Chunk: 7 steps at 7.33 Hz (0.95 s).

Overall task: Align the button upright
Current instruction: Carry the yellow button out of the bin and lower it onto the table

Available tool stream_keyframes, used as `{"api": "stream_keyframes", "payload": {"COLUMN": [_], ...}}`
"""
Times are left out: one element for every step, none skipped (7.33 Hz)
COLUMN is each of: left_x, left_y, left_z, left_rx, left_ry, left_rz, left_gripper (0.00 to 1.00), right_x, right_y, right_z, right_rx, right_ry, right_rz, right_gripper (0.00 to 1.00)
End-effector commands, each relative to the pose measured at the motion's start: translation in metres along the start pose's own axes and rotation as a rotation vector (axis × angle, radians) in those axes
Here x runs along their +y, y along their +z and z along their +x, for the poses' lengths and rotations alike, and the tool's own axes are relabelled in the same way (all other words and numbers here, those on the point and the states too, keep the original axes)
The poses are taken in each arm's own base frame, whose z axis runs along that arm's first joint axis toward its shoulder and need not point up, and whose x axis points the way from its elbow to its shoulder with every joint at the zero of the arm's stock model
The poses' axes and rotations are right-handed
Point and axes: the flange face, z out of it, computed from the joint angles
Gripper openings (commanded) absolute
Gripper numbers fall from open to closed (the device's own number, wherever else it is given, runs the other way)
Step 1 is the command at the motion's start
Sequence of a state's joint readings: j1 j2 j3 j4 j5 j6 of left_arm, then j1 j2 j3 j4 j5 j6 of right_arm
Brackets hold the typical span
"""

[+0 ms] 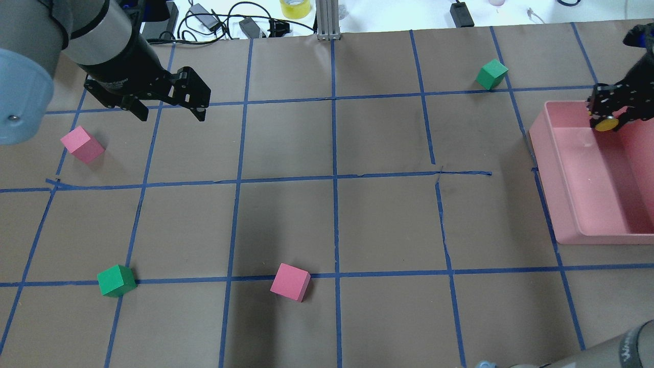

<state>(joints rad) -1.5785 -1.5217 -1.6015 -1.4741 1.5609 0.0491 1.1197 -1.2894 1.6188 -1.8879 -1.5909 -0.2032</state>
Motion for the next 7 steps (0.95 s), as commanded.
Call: {"api": "stream_keyframes", "payload": {"left_x": [0.0,0.0,0.0,0.0,0.0,0.0,0.0], "left_y": [0.0,0.001,0.0,0.0,0.0,0.0,0.0], "left_z": [0.0,0.0,0.0,0.0,0.0,0.0,0.0], "left_rx": [0.001,0.001,-0.001,0.001,0.001,-0.001,-0.001], "left_ry": [0.0,0.0,0.0,0.0,0.0,0.0,0.0], "left_rz": [0.0,-0.002,0.0,0.002,0.002,0.0,0.0], "left_gripper": [1.0,1.0,1.0,1.0,1.0,1.0,1.0], "right_x": [0.016,0.032,0.041,0.055,0.054,0.059,0.064], "right_y": [-0.003,0.015,0.035,0.054,0.062,0.077,0.096], "right_z": [-0.148,-0.217,-0.29,-0.35,-0.388,-0.42,-0.443], "right_rx": [-0.003,-0.003,-0.018,-0.027,-0.05,-0.075,-0.098], "right_ry": [-0.029,-0.047,-0.026,-0.032,-0.059,-0.057,-0.041], "right_rz": [0.03,0.008,0.066,0.083,0.111,0.094,0.093], "right_gripper": [0.0,0.0,0.0,0.0,0.0,0.0,0.0]}}
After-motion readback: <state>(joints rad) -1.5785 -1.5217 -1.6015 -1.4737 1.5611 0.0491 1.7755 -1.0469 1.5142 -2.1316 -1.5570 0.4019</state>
